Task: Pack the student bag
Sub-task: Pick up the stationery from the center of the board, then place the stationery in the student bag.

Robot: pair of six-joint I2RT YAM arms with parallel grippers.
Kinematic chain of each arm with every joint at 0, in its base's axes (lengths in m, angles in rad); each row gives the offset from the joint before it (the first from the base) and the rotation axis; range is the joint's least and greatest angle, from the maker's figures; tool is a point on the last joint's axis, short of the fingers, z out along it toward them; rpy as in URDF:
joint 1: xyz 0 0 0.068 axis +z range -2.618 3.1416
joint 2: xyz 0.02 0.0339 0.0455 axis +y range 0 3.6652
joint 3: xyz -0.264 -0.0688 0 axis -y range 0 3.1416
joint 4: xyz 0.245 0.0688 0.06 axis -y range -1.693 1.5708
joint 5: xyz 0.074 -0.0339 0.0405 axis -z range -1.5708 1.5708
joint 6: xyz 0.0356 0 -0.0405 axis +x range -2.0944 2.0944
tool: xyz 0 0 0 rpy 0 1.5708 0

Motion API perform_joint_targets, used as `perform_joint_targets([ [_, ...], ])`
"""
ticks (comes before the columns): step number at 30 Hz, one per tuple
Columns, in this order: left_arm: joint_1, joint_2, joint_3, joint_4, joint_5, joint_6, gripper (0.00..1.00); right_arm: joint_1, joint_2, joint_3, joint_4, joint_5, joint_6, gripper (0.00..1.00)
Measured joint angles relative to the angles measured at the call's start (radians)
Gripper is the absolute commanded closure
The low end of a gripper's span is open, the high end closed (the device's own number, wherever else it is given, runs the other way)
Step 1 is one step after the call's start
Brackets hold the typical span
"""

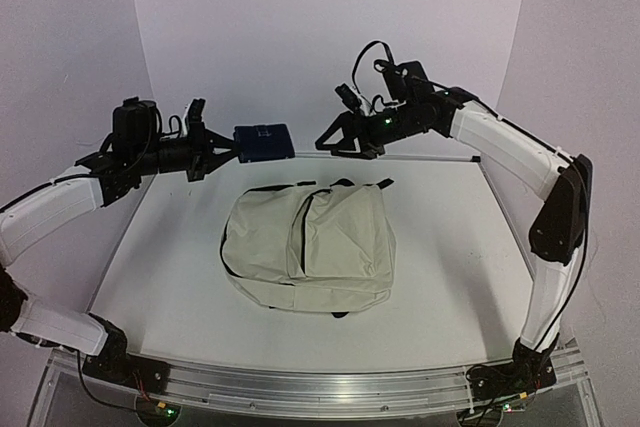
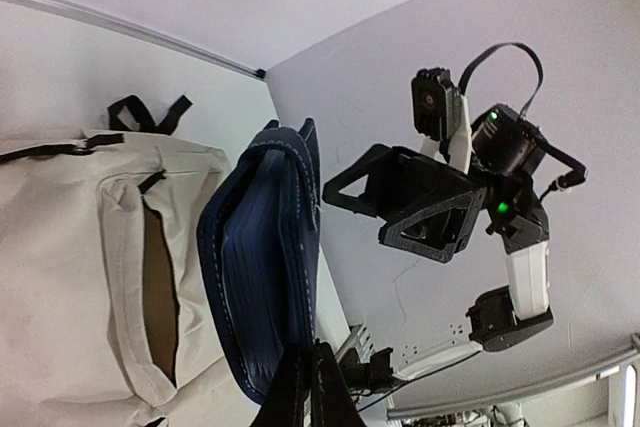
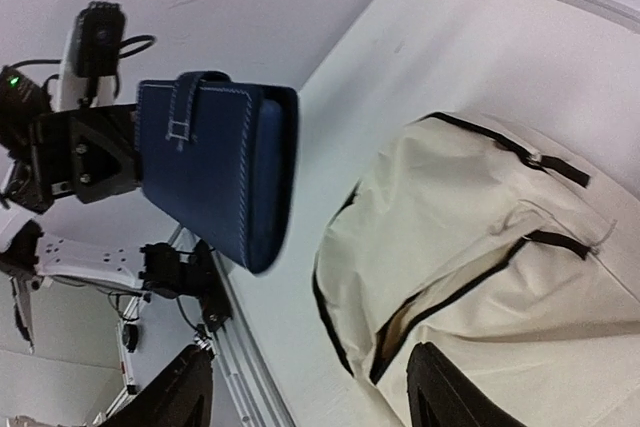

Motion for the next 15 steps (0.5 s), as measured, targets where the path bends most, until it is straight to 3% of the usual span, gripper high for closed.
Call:
perform_joint_targets([
  [5,0.047,-0.056,-0.082,-0.048,-0.038,-0.037,1.0,0.027,0.033,-0.002,-0.039,0.159,-0.027,0.37],
  [11,0.046,-0.091,-0.134,-0.083,-0.064,-0.048,1.0,0.148,0.093,-0.003,-0.086,0.412,-0.042,0.38],
  [15,0.046,-0.117,-0.138,-0.094,-0.068,-0.048,1.0,0.242,0.133,-0.002,-0.105,0.597,-0.037,0.26],
])
